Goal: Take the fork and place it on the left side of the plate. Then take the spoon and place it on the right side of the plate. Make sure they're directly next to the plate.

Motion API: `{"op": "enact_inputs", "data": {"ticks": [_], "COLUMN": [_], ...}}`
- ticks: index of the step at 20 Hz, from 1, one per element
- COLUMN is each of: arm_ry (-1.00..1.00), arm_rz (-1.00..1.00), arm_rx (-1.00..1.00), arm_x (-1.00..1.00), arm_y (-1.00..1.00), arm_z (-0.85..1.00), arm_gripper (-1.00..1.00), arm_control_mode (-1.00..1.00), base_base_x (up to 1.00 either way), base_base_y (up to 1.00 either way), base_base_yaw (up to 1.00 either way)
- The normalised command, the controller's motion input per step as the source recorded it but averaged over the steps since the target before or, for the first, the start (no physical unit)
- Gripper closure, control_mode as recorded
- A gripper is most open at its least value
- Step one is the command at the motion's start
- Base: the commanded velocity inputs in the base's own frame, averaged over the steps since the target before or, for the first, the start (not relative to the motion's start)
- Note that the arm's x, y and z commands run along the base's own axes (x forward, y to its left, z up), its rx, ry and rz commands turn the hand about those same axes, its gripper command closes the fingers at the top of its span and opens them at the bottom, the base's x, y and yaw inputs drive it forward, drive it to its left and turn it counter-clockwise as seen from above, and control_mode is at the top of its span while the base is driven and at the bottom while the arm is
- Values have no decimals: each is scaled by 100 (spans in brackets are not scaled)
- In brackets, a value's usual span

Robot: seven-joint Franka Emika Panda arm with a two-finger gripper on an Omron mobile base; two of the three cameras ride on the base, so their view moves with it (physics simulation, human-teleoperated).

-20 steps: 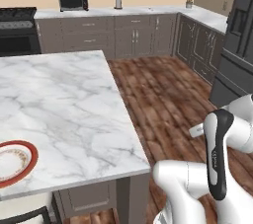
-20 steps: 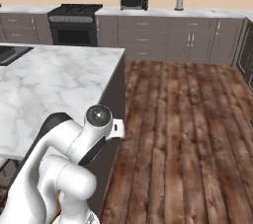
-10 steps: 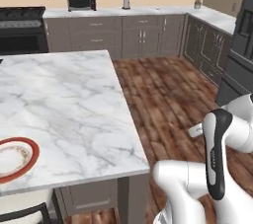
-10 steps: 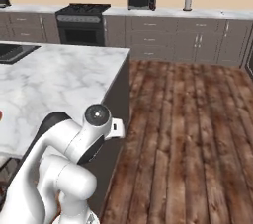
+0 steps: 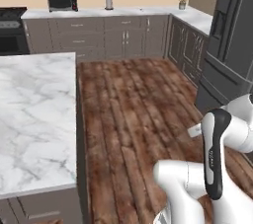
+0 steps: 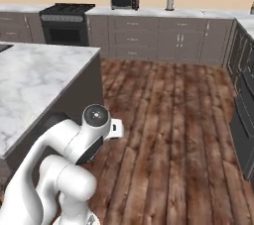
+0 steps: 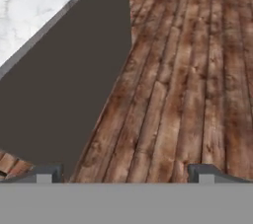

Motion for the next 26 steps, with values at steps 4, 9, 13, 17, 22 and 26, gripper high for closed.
{"op": "enact_inputs", "data": {"ticks": [4,9,13,17,22,26], "arm_ry": [0,0,0,0,0,0], "arm_rz": [0,0,0,0,0,0], "arm_rx": [0,0,0,0,0,0], "arm_x": [0,0,0,0,0,0], "arm_y": [0,0,0,0,0,0], "arm_z": [0,0,0,0,0,0], "arm_gripper": [-100,-100,-100,-100,-100,-100], "arm_control_mode": [100,100,100,100,100,100], "base_base_x": [98,100,100,100,100,100], "base_base_y": [-88,-86,-73,-49,-22,-13], "base_base_yaw": [5,6,6,2,0,0]}}
